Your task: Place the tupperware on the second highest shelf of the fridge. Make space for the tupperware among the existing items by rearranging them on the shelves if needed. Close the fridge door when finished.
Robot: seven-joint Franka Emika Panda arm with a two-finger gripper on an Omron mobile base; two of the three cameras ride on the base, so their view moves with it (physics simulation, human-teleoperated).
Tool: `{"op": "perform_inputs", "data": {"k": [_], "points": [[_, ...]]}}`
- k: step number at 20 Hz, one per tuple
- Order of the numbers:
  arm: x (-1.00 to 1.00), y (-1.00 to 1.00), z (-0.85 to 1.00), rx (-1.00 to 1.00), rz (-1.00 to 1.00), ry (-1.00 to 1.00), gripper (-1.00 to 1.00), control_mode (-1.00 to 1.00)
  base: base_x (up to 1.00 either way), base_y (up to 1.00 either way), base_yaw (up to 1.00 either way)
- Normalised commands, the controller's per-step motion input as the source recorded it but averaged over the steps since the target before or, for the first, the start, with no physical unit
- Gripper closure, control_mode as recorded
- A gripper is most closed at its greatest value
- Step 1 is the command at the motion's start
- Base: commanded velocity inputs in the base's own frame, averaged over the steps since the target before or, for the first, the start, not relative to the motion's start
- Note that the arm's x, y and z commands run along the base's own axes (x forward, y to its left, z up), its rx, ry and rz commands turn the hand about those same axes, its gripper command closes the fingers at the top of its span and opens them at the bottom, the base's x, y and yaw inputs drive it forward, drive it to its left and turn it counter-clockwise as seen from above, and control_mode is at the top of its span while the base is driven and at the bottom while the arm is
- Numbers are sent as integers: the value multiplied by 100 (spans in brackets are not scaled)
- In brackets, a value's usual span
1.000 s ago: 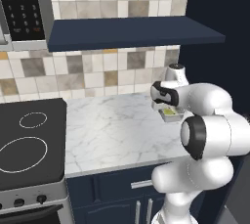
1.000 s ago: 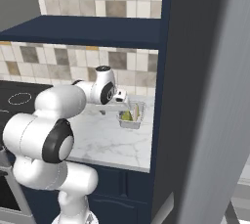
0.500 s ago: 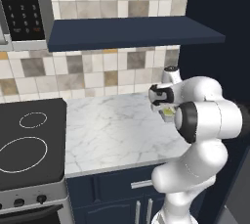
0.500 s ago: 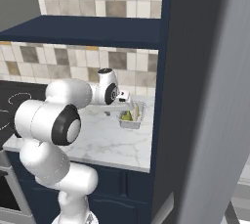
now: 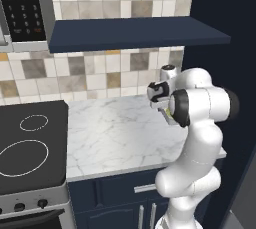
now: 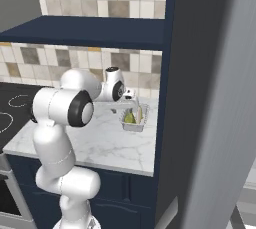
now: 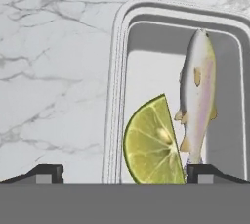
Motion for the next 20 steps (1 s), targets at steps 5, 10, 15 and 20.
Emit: {"op": "perform_inputs", "data": {"k": [5,10,15,20], "points": [[31,0,-53,0,0,2,-100,-100,0,0,0],[32,-8,-44,0,0,1,-100,-100,0,0,0],[33,-20,-30,0,0,1,-100,-100,0,0,0],[20,-14,-47,0,0,1,-100,-100,0,0,0]]}}
